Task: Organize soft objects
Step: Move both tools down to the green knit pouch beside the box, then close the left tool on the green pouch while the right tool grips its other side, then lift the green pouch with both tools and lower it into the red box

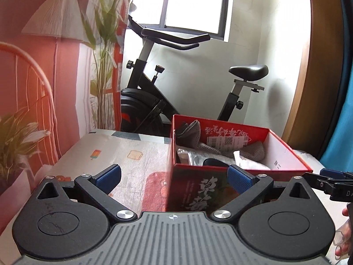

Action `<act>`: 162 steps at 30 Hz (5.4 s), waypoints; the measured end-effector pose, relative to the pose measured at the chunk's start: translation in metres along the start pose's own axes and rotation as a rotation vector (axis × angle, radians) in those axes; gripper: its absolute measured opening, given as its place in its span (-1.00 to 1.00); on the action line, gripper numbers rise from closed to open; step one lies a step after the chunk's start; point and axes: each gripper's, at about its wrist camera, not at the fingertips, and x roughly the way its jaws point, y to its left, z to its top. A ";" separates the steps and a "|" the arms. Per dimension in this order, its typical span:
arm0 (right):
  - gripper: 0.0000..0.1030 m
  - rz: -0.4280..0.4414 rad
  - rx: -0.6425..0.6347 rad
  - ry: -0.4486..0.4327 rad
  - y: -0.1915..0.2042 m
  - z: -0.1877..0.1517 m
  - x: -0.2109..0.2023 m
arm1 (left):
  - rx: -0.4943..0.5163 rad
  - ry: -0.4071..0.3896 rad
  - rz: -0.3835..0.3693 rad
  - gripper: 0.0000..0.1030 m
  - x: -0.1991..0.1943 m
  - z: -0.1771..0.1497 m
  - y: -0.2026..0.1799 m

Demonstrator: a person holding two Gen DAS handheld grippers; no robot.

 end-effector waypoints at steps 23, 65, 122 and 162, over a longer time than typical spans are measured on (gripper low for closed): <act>0.99 0.000 0.090 0.237 -0.012 -0.074 0.021 | -0.160 0.265 -0.140 0.93 0.094 -0.065 0.030; 0.20 0.296 -0.445 0.286 0.123 -0.067 0.073 | -0.313 0.394 -0.445 -0.30 0.088 -0.074 0.036; -0.07 0.316 -0.543 0.038 0.104 0.146 0.075 | -0.211 0.014 -0.486 -0.09 0.070 0.119 -0.016; -0.03 0.084 -0.428 0.229 0.039 0.107 0.178 | -0.139 0.150 -0.306 -0.09 0.172 0.092 -0.029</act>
